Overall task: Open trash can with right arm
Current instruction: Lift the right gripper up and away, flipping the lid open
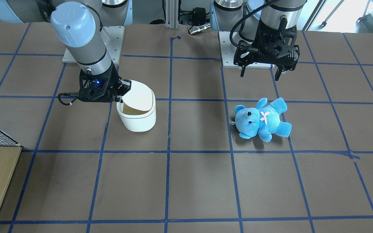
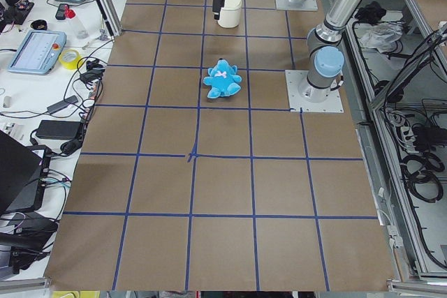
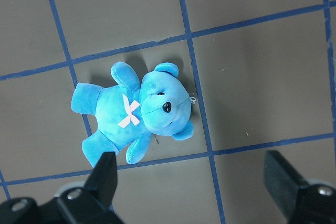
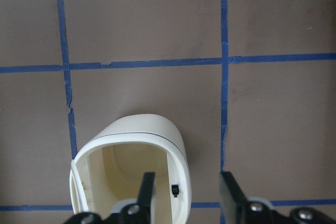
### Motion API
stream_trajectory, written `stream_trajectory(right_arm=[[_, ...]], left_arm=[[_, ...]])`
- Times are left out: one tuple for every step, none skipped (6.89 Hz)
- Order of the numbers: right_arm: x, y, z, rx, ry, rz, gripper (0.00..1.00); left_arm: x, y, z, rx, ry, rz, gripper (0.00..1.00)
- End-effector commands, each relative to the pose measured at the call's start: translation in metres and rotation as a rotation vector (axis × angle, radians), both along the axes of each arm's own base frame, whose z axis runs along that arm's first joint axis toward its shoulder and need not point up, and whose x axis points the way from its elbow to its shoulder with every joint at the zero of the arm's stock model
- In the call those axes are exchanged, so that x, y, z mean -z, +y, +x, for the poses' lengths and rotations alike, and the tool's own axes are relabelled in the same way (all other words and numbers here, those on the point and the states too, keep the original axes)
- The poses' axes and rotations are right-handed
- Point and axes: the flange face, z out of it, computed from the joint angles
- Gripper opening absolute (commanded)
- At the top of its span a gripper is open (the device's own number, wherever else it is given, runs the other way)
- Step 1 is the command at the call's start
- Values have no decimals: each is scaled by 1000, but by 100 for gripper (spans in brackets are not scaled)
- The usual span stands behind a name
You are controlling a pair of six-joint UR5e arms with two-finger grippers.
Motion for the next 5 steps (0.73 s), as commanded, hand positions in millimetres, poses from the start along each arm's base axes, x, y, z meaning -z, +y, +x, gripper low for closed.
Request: stream_trajectory(right_arm=[[-32,0,-13,14,25,-22,100],[-46,4,-39,64,26,-26,100],[-55,8,-53,87,24,-24,100],[-50,12,-58,94,28,21,100],[-53,13,-61,102,27,22,100]], left_arm=[[0,0,0,0,0,0,100],[0,0,0,0,0,0,100],[0,0,0,0,0,0,100],[0,0,0,0,0,0,100],[0,0,0,0,0,0,100]])
